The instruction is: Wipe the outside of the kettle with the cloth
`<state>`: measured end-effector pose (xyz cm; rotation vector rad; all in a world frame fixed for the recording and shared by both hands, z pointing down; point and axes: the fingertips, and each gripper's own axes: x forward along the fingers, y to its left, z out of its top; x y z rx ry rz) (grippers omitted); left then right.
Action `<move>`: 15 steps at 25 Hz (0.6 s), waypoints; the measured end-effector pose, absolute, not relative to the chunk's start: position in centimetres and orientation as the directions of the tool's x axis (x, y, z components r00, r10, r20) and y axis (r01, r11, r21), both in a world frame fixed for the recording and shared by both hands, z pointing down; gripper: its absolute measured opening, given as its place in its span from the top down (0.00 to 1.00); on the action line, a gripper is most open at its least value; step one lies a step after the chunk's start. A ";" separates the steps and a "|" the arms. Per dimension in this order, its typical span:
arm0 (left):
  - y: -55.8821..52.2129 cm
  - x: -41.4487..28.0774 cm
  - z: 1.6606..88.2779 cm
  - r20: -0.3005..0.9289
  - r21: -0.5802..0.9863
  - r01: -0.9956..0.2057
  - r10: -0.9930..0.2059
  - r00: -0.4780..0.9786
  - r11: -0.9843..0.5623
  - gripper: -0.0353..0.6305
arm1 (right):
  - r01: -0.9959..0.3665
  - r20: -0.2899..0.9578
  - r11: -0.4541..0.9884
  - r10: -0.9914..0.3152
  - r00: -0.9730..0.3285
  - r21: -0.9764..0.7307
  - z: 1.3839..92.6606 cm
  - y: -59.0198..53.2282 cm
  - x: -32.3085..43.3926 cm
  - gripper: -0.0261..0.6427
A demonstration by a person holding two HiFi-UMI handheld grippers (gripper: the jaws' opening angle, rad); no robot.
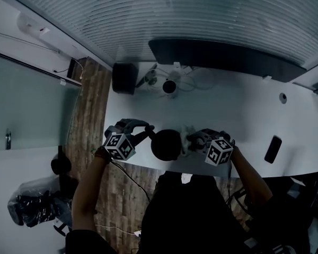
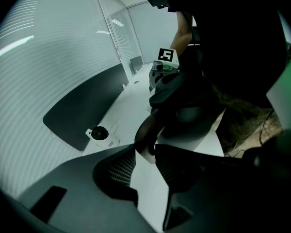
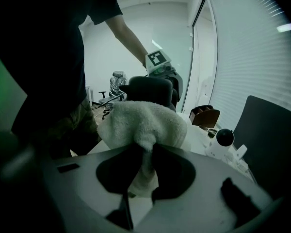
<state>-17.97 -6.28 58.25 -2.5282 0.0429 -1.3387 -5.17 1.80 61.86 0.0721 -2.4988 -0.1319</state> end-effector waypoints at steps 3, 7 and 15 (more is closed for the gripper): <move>-6.4 -17.9 58.3 0.810 -0.262 0.131 -0.144 0.568 -0.956 0.77 | -0.028 0.612 0.996 -0.072 -0.787 0.081 63.6 1.8 -5.3 0.86; -6.5 -17.7 58.4 0.811 -0.259 0.139 -0.137 0.569 -0.956 0.77 | -0.050 0.631 0.999 -0.044 -0.774 0.007 65.9 1.7 -5.3 0.86; -6.5 -17.6 58.3 0.805 -0.263 0.141 -0.137 0.577 -0.954 0.77 | -0.085 0.611 0.996 -0.087 -0.787 0.032 63.7 0.5 -3.7 0.86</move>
